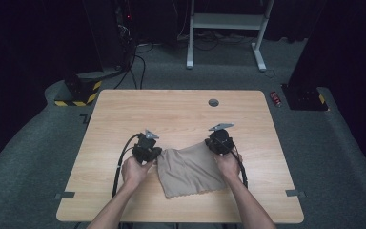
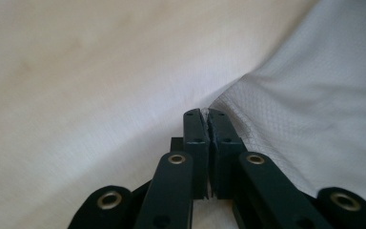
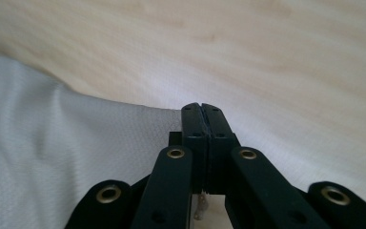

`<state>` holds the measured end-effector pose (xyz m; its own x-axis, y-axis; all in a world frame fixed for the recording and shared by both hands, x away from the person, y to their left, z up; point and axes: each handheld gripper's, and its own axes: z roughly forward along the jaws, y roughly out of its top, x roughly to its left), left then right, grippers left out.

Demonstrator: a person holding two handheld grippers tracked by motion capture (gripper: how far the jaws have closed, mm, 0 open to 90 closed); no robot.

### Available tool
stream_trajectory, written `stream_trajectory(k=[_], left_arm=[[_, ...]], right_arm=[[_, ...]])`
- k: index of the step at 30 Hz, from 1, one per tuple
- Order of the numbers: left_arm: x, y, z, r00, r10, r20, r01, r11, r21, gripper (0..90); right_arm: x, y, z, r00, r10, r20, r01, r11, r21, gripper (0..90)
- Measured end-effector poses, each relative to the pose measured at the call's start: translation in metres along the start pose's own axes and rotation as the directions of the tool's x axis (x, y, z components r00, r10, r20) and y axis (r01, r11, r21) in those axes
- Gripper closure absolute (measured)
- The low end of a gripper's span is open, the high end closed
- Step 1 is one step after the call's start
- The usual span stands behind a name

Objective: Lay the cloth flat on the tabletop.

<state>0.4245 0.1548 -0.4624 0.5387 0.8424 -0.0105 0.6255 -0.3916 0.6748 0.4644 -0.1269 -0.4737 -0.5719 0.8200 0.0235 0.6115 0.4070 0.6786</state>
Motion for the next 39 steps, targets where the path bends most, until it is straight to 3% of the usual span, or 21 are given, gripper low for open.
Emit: stream_trajectory(k=[1, 2, 3, 4, 5, 6, 7, 8, 9, 11, 14, 19, 21, 22, 24, 27, 30, 33, 36, 37, 39], left_arm=[[-0.002, 0.011, -0.012, 0.9998, 0.018, -0.009, -0.018, 0.9974, -0.069, 87.5], [-0.002, 0.011, -0.012, 0.9998, 0.018, -0.009, -0.018, 0.9974, -0.069, 87.5], [-0.003, 0.015, -0.018, 0.9994, 0.033, -0.009, -0.033, 0.9941, -0.103, 87.4], [-0.005, 0.016, -0.022, 0.9991, 0.042, -0.009, -0.043, 0.9909, -0.127, 87.4], [-0.012, 0.012, -0.030, 0.9968, 0.079, 0.010, -0.076, 0.9852, -0.153, 87.2], [-0.012, 0.012, -0.030, 0.9968, 0.079, 0.010, -0.076, 0.9852, -0.153, 87.0], [-0.017, 0.006, -0.032, 0.9945, 0.102, 0.024, -0.097, 0.9830, -0.156, 86.9], [-0.022, -0.001, -0.032, 0.9908, 0.131, 0.035, -0.124, 0.9813, -0.147, 86.9], [-0.030, -0.019, -0.030, 0.9840, 0.167, 0.062, -0.158, 0.9801, -0.119, 86.7], [-0.032, -0.028, -0.028, 0.9812, 0.175, 0.082, -0.167, 0.9813, -0.096, 86.7], [-0.036, -0.061, -0.015, 0.9769, 0.160, 0.142, -0.160, 0.9870, -0.006, 85.9], [-0.032, -0.078, -0.018, 0.9760, 0.130, 0.175, -0.136, 0.9904, 0.025, 80.3], [-0.029, -0.078, -0.022, 0.9784, 0.117, 0.170, -0.122, 0.9924, 0.018, 76.5], [-0.026, -0.078, -0.028, 0.9834, 0.090, 0.158, -0.090, 0.9959, -0.006, 70.3], [-0.023, -0.077, -0.031, 0.9864, 0.076, 0.146, -0.074, 0.9970, -0.021, 64.8], [-0.015, -0.072, -0.034, 0.9934, 0.023, 0.112, -0.018, 0.9988, -0.045, 61.6], [-0.012, -0.067, -0.027, 0.9944, -0.019, 0.104, 0.021, 0.9996, -0.019, 58.5], [-0.010, -0.064, -0.017, 0.9927, -0.056, 0.107, 0.054, 0.9983, 0.022, 55.9], [-0.015, -0.065, -0.013, 0.9928, -0.042, 0.112, 0.038, 0.9986, 0.036, 54.9], [-0.019, -0.069, -0.014, 0.9914, -0.020, 0.129, 0.014, 0.9989, 0.044, 54.9], [-0.021, -0.072, -0.016, 0.9900, -0.012, 0.140, 0.005, 0.9985, 0.055, 55.3]], right_arm=[[0.001, 0.006, -0.008, 0.9999, -0.010, 0.005, 0.010, 0.999, -0.038, 89.4], [0.001, 0.006, -0.008, 0.9999, -0.010, 0.005, 0.010, 0.999, -0.038, 89.4], [0.003, 0.009, -0.018, 0.9998, -0.022, 0.000, 0.022, 0.996, -0.083, 89.4], [0.003, 0.009, -0.018, 0.9998, -0.022, 0.000, 0.022, 0.996, -0.083, 89.4], [0.007, 0.006, -0.027, 0.9991, -0.041, -0.014, 0.039, 0.993, -0.114, 89.3], [0.007, 0.006, -0.027, 0.9991, -0.041, -0.014, 0.039, 0.993, -0.114, 89.3], [0.013, -0.004, -0.034, 0.9967, -0.069, -0.044, 0.063, 0.991, -0.122, 89.3], [0.013, -0.004, -0.034, 0.9967, -0.069, -0.044, 0.063, 0.991, -0.122, 89.3], [0.018, -0.020, -0.037, 0.9913, -0.111, -0.071, 0.102, 0.988, -0.116, 89.3], [0.022, -0.029, -0.037, 0.9886, -0.126, -0.083, 0.117, 0.988, -0.103, 89.3], [0.029, -0.063, -0.033, 0.9812, -0.155, -0.115, 0.150, 0.987, -0.047, 89.0], [0.032, -0.089, -0.035, 0.9761, -0.171, -0.134, 0.173, 0.985, 0.002, 87.2], [0.031, -0.091, -0.037, 0.9767, -0.166, -0.136, 0.168, 0.986, 0.005, 84.1], [0.027, -0.091, -0.043, 0.9773, -0.162, -0.137, 0.161, 0.987, -0.019, 77.9], [0.025, -0.091, -0.045, 0.9792, -0.154, -0.133, 0.151, 0.988, -0.030, 76.5], [0.018, -0.084, -0.052, 0.9863, -0.118, -0.115, 0.110, 0.991, -0.073, 75.8], [0.020, -0.078, -0.049, 0.9870, -0.127, -0.099, 0.121, 0.991, -0.062, 75.9], [0.024, -0.076, -0.035, 0.9883, -0.122, -0.091, 0.122, 0.992, -0.014, 75.1], [0.027, -0.078, -0.032, 0.9869, -0.134, -0.090, 0.135, 0.991, -0.003, 72.5], [0.031, -0.081, -0.032, 0.9830, -0.163, -0.084, 0.165, 0.986, 0.010, 68.4], [0.033, -0.084, -0.033, 0.9790, -0.188, -0.077, 0.190, 0.982, 0.017, 65.6]])
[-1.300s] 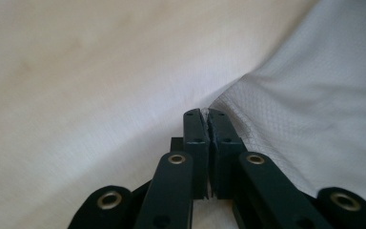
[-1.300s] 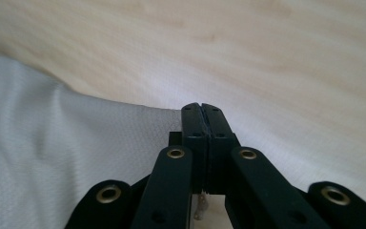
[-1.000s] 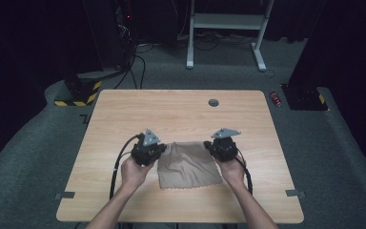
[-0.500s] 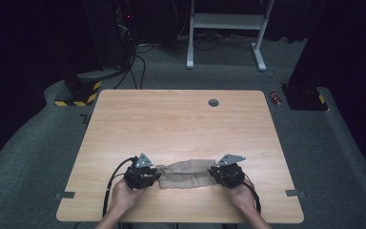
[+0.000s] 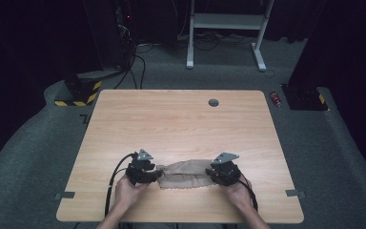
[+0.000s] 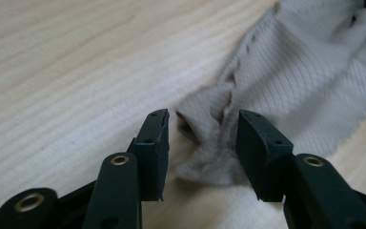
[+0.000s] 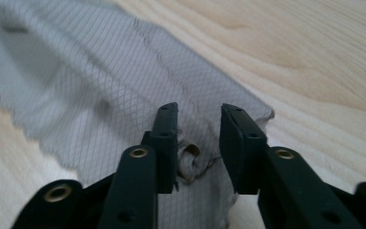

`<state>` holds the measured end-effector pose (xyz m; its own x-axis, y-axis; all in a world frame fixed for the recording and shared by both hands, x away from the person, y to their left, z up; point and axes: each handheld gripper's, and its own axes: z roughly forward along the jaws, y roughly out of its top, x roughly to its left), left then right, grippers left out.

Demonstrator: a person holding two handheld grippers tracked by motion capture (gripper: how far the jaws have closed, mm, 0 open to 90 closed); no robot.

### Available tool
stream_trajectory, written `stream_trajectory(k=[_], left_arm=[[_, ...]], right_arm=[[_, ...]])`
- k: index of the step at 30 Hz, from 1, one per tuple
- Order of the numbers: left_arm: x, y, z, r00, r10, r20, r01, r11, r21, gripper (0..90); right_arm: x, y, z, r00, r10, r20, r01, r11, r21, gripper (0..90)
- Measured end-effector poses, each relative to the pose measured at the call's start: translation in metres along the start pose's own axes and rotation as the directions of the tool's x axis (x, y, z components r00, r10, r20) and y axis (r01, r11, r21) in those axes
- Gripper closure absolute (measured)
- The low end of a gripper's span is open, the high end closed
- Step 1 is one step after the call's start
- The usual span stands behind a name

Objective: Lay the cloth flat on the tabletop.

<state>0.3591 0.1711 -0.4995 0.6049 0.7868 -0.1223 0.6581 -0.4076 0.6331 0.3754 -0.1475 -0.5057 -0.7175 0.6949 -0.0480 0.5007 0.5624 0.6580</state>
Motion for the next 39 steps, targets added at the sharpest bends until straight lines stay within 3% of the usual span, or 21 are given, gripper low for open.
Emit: stream_trajectory(k=[7, 9, 10, 12, 13, 16, 22, 25, 28, 32, 39], left_arm=[[0.000, -0.012, -0.008, 0.9997, 0.017, 0.018, -0.017, 0.9995, 0.026, 58.5], [0.003, -0.014, -0.014, 0.9998, 0.012, -0.017, -0.012, 0.9999, 0.001, 58.4], [0.007, -0.013, -0.020, 0.9987, -0.035, -0.036, 0.034, 0.9983, -0.047, 57.5], [0.010, -0.012, -0.022, 0.9979, -0.050, -0.040, 0.048, 0.9967, -0.065, 56.9], [0.013, -0.007, -0.024, 0.9961, -0.081, -0.035, 0.077, 0.9925, -0.095, 56.1], [0.011, -0.002, -0.023, 0.9969, -0.073, -0.030, 0.070, 0.9930, -0.096, 54.8], [0.005, -0.001, -0.007, 0.9987, -0.047, -0.019, 0.046, 0.9982, -0.038, 54.0], [0.004, -0.002, -0.002, 0.9991, -0.041, -0.010, 0.041, 0.9991, -0.014, 55.7], [0.002, -0.003, -0.001, 0.9991, -0.037, -0.019, 0.037, 0.9993, 0.009, 59.4], [0.002, -0.006, -0.002, 0.9998, -0.015, -0.013, 0.016, 0.9988, 0.046, 68.6], [0.001, -0.010, -0.002, 1.0000, -0.004, -0.002, 0.004, 0.9985, 0.055, 80.2]], right_arm=[[0.002, -0.008, -0.008, 0.9993, -0.038, -0.003, 0.038, 0.999, 0.013, 64.5], [0.000, -0.009, -0.013, 0.9997, -0.024, 0.003, 0.024, 1.000, -0.011, 67.5], [-0.004, -0.007, -0.017, 0.9997, 0.010, 0.024, -0.009, 0.999, -0.046, 72.9], [-0.006, -0.005, -0.018, 0.9990, 0.028, 0.034, -0.026, 0.998, -0.056, 74.9], [-0.009, -0.002, -0.015, 0.9979, 0.053, 0.038, -0.050, 0.997, -0.056, 77.6], [-0.010, 0.000, -0.010, 0.9980, 0.054, 0.033, -0.053, 0.997, -0.047, 77.8], [-0.007, -0.002, 0.005, 0.9984, 0.053, 0.020, -0.053, 0.999, 0.006, 72.3], [-0.007, -0.003, 0.004, 0.9992, 0.039, 0.006, -0.039, 0.999, 0.005, 80.3], [-0.002, -0.001, 0.003, 0.9996, -0.013, 0.025, 0.012, 1.000, 0.015, 87.6], [-0.003, 0.000, -0.002, 0.9998, -0.007, 0.021, 0.007, 1.000, -0.010, 88.3], [-0.004, 0.005, -0.010, 0.9994, -0.014, 0.032, 0.015, 0.999, -0.048, 88.6]])
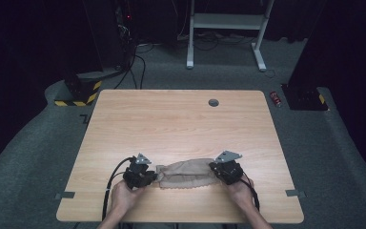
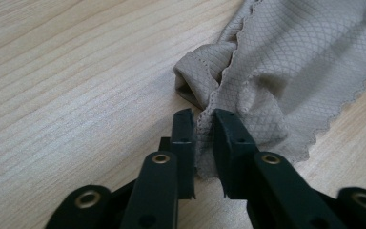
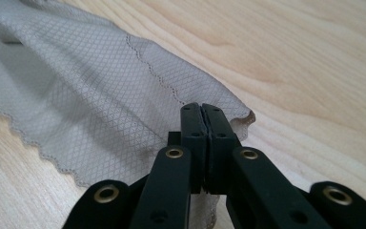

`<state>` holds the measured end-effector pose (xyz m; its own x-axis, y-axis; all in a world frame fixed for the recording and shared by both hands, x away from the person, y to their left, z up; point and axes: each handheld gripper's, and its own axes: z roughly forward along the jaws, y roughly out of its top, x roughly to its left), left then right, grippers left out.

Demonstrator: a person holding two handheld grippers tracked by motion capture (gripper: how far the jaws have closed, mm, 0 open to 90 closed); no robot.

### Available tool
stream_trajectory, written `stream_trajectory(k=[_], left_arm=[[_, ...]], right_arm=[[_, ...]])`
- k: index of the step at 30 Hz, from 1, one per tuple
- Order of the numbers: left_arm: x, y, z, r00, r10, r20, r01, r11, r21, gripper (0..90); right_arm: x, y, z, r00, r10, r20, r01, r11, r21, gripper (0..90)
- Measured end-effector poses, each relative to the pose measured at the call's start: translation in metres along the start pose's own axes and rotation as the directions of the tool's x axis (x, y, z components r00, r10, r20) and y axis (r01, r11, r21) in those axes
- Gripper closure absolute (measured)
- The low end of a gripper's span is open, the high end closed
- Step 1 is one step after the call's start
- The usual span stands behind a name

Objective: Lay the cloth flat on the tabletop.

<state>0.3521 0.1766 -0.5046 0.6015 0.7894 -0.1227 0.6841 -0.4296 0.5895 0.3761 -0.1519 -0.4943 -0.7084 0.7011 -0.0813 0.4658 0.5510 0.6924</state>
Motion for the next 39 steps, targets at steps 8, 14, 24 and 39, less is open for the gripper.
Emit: stream_trajectory(k=[8, 14, 24, 39], left_arm=[[-0.002, 0.002, -0.013, 0.9997, 0.022, 0.005, -0.022, 0.9979, -0.060, 88.9], [-0.004, 0.012, -0.024, 0.9993, 0.037, 0.004, -0.036, 0.9939, -0.104, 89.0], [-0.004, 0.025, -0.031, 0.9988, 0.049, 0.000, -0.049, 0.9898, -0.134, 89.0], [0.000, 0.037, -0.040, 0.9979, 0.063, 0.013, -0.060, 0.9847, -0.163, 88.9]], right_arm=[[-0.003, 0.001, -0.002, 0.9998, 0.016, -0.010, -0.016, 1.000, -0.006, 87.0], [-0.007, -0.001, -0.001, 0.9985, 0.048, -0.025, -0.048, 0.999, 0.000, 80.1], [-0.015, -0.003, 0.015, 0.9951, 0.092, -0.037, -0.091, 0.995, 0.041, 77.0], [-0.015, -0.001, 0.005, 0.9984, 0.055, -0.013, -0.054, 0.998, 0.024, 86.7]])
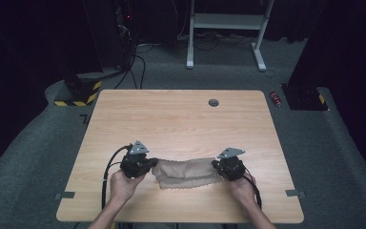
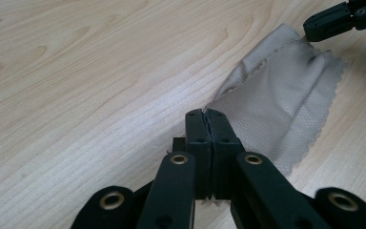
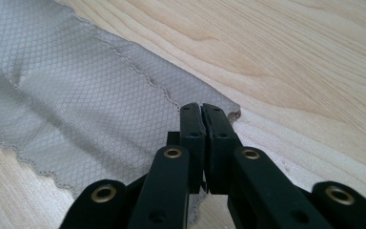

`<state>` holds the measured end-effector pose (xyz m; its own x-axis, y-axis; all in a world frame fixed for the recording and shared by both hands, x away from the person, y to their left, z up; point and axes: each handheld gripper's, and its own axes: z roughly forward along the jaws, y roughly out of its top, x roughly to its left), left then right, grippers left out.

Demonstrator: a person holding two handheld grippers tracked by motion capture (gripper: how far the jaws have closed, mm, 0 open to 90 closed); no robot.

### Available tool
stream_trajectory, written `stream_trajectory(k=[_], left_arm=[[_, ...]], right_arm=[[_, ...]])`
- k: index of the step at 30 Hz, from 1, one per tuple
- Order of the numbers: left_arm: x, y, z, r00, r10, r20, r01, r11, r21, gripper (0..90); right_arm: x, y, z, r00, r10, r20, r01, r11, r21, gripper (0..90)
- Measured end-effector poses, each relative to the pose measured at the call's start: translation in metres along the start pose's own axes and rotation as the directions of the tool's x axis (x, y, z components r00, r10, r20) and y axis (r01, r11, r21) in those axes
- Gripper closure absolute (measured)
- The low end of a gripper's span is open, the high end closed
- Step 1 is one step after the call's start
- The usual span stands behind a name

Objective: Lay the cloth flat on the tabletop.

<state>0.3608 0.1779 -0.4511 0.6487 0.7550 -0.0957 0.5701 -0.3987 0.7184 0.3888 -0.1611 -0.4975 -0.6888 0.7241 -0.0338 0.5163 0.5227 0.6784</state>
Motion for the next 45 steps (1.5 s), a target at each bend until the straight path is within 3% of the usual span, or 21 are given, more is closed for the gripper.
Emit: stream_trajectory(k=[9, 13, 19, 22, 24, 25, 26, 29, 36, 41, 42, 45], left_arm=[[-0.004, 0.004, -0.003, 0.9991, 0.033, -0.027, -0.034, 0.9990, -0.031, 89.3], [-0.008, 0.010, -0.008, 0.9988, 0.039, -0.030, -0.041, 0.9976, -0.056, 89.3], [-0.006, 0.019, -0.009, 0.9990, 0.029, -0.033, -0.032, 0.9966, -0.076, 89.3], [-0.002, 0.023, -0.007, 0.9996, 0.009, -0.026, -0.011, 0.9966, -0.081, 89.3], [0.003, 0.026, -0.006, 0.9997, -0.009, -0.021, 0.007, 0.9961, -0.088, 89.3], [0.008, 0.027, -0.004, 0.9993, -0.033, -0.016, 0.031, 0.9956, -0.089, 89.3], [0.008, 0.027, -0.004, 0.9993, -0.033, -0.016, 0.031, 0.9956, -0.089, 89.3], [0.013, 0.030, -0.002, 0.9987, -0.045, -0.023, 0.043, 0.9955, -0.084, 89.3], [0.022, 0.039, 0.001, 0.9980, -0.047, -0.043, 0.043, 0.9957, -0.082, 89.2], [0.033, 0.047, 0.013, 0.9959, -0.046, -0.079, 0.041, 0.9971, -0.064, 89.2], [0.038, 0.048, 0.022, 0.9944, -0.050, -0.093, 0.044, 0.9973, -0.058, 89.2], [0.043, 0.051, 0.033, 0.9921, -0.059, -0.110, 0.055, 0.9977, -0.040, 89.2]], right_arm=[[0.000, 0.002, 0.002, 0.9997, 0.016, -0.017, -0.016, 0.999, -0.035, 69.1], [0.001, 0.005, 0.004, 0.9973, 0.036, -0.064, -0.040, 0.997, -0.063, 61.3], [0.005, 0.013, 0.015, 0.9929, 0.016, -0.117, -0.024, 0.998, -0.064, 57.2], [0.007, 0.017, 0.022, 0.9886, 0.008, -0.150, -0.017, 0.998, -0.057, 59.6], [0.008, 0.019, 0.025, 0.9841, -0.001, -0.178, -0.007, 0.999, -0.048, 70.3], [0.010, 0.021, 0.027, 0.9820, -0.020, -0.188, 0.014, 0.999, -0.037, 81.9], [0.010, 0.021, 0.027, 0.9820, -0.020, -0.188, 0.014, 0.999, -0.037, 81.9], [0.010, 0.022, 0.025, 0.9825, -0.038, -0.182, 0.031, 0.999, -0.040, 89.4], [0.008, 0.031, 0.010, 0.9880, -0.074, -0.135, 0.065, 0.995, -0.073, 90.0], [-0.002, 0.051, 0.004, 0.9960, -0.069, -0.057, 0.065, 0.996, -0.066, 90.0], [-0.006, 0.059, 0.009, 0.9975, -0.065, -0.027, 0.064, 0.997, -0.048, 90.0], [-0.010, 0.066, 0.017, 0.9985, -0.055, 0.000, 0.055, 0.998, -0.023, 90.0]])
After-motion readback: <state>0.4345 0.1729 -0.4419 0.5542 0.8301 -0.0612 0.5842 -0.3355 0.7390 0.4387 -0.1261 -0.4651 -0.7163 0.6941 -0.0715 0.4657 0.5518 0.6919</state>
